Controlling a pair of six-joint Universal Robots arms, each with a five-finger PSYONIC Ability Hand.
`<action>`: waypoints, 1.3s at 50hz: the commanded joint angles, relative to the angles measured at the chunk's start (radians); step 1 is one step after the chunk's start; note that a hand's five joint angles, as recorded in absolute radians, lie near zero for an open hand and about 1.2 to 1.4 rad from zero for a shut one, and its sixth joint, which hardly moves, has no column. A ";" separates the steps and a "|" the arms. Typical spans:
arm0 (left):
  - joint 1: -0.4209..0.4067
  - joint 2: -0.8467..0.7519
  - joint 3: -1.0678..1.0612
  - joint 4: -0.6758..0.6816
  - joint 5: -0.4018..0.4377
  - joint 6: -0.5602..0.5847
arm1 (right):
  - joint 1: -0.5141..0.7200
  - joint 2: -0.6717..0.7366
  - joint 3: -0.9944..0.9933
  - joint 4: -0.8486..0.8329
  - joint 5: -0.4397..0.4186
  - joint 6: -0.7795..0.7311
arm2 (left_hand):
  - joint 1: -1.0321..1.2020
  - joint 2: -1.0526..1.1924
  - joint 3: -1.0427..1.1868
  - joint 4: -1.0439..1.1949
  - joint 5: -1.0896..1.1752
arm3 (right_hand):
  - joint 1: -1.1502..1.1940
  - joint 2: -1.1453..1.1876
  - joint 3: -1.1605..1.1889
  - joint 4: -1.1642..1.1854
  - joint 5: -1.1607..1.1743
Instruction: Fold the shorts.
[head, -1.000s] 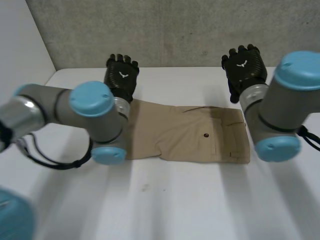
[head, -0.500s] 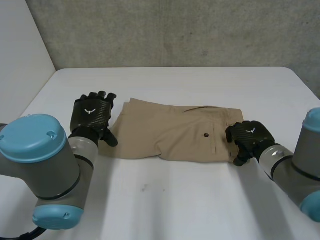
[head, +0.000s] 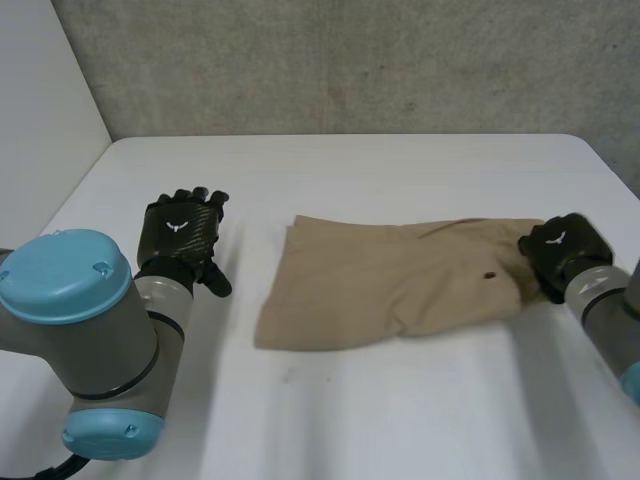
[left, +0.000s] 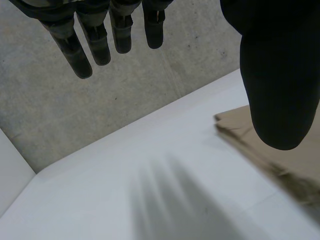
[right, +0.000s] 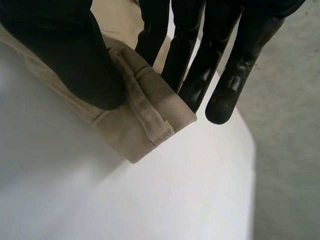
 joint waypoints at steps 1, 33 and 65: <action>0.000 0.001 -0.001 -0.002 -0.001 0.000 | 0.030 -0.038 -0.071 -0.038 -0.001 -0.337 | -0.022 -0.032 -0.041 -0.030 -0.046 | 0.469 0.222 0.241 0.205 0.266; -0.064 -0.068 0.207 0.006 0.007 0.005 | 0.297 0.020 -0.293 0.016 -0.301 0.765 | -0.004 -0.014 -0.023 -0.012 -0.028 | -0.753 -0.999 -0.980 -1.017 -0.956; -0.221 -0.361 0.547 -0.306 0.068 -0.040 | 0.222 0.037 -0.395 0.262 -0.306 0.704 | 0.037 0.028 0.019 0.029 0.013 | -0.753 -0.999 -0.980 -1.017 -0.956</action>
